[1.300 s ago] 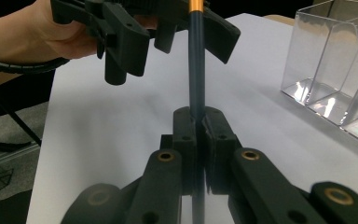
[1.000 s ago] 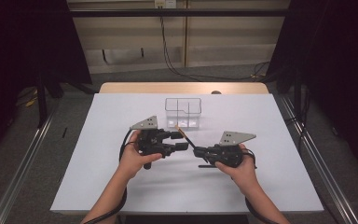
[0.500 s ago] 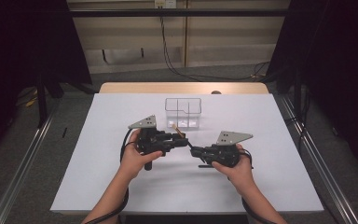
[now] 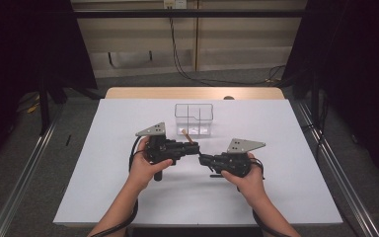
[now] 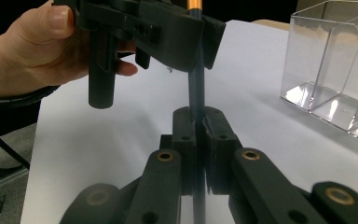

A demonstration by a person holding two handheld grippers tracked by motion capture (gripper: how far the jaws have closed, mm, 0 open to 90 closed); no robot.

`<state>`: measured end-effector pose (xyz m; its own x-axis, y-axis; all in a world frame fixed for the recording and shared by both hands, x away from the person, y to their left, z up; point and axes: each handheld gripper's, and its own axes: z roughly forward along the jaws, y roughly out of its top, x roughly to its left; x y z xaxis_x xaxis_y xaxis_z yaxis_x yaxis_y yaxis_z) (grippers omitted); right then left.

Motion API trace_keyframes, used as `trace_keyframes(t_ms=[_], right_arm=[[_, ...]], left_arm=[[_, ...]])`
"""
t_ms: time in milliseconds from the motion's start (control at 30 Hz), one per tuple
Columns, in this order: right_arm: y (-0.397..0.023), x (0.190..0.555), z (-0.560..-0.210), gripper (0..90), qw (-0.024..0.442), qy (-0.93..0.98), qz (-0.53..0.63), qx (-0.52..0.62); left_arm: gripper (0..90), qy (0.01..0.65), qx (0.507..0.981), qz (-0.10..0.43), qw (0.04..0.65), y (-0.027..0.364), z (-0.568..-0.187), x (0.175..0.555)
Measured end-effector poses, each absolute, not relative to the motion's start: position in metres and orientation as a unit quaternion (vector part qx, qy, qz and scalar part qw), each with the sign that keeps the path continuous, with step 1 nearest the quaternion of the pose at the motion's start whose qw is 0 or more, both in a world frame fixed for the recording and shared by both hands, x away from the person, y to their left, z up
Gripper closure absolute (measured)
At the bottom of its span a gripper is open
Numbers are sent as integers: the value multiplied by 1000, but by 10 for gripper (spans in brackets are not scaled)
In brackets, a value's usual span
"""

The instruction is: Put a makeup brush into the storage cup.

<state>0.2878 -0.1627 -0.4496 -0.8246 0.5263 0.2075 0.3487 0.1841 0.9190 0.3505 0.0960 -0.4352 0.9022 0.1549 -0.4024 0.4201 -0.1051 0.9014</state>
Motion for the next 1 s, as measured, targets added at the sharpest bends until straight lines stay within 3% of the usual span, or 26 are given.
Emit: trace_keyframes(t_ms=[233,900,1000], right_arm=[[-158,289,-453,844,74,764,575,284],[-146,291,-459,806,61,759,578,294],[-148,291,-459,768,64,758,578,295]], left_arm=[[826,210,727,-123,642,96,-435,350],[834,194,735,-88,644,93,-434,345],[834,189,735,-84,646,93,-431,344]])
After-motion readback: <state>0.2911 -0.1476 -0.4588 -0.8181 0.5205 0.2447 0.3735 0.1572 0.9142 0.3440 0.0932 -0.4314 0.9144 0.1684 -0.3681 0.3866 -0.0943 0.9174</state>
